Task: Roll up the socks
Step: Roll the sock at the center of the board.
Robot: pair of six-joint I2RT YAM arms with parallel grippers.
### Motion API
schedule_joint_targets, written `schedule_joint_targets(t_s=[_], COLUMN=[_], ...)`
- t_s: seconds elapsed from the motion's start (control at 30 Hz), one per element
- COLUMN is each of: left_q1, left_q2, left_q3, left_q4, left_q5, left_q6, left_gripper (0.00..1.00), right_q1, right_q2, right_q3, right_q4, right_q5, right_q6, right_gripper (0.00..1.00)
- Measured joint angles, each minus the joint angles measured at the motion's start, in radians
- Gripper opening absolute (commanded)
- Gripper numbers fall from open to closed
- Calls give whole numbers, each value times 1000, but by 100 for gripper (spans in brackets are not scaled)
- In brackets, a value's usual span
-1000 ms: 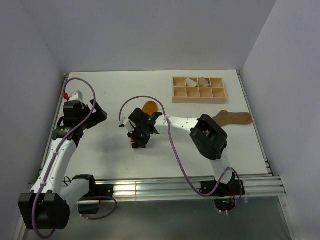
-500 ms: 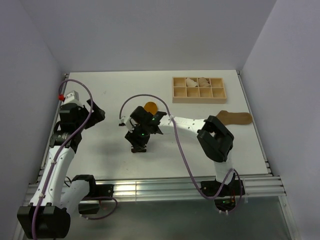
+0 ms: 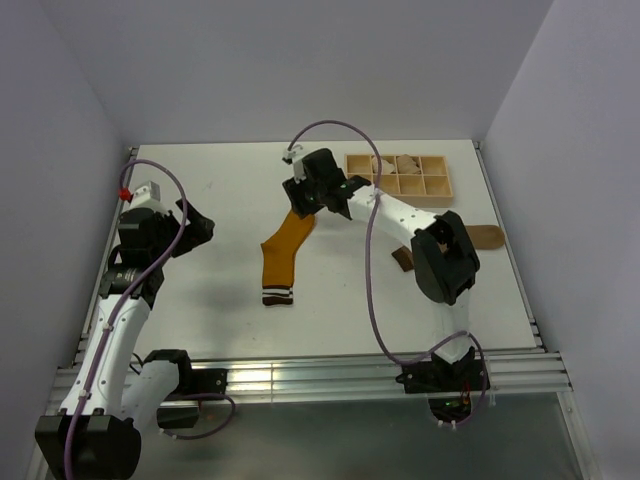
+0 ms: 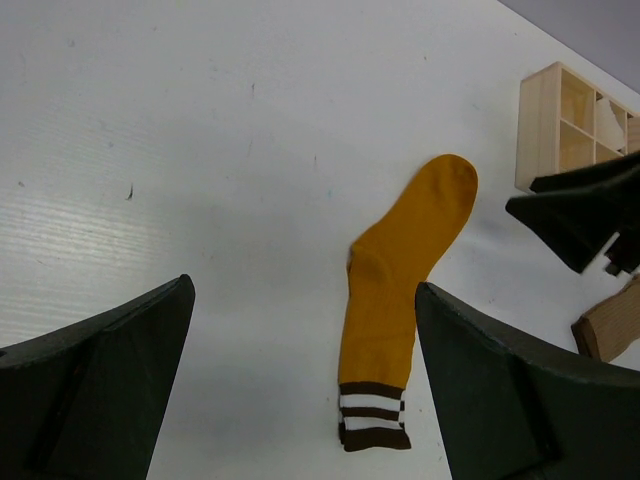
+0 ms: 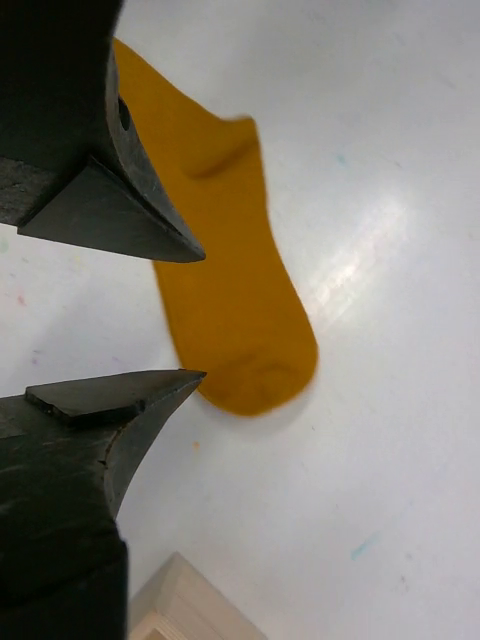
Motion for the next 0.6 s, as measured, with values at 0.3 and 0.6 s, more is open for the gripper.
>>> schedule_joint_targets(t_s=[0.3,0.6], left_q1=[0,0], left_q2=[0,0], left_q3=[0,-1], left_q4=[6,12], left_q5=[26,33], left_q6=[0,0], left_gripper=[99,98], right_q1=[-17,-17], right_q2=[228,251], right_q3=[152,111], right_q4=[-9,-43], right_q5=[90,183], right_q6=[69,154], right_gripper=[54,52])
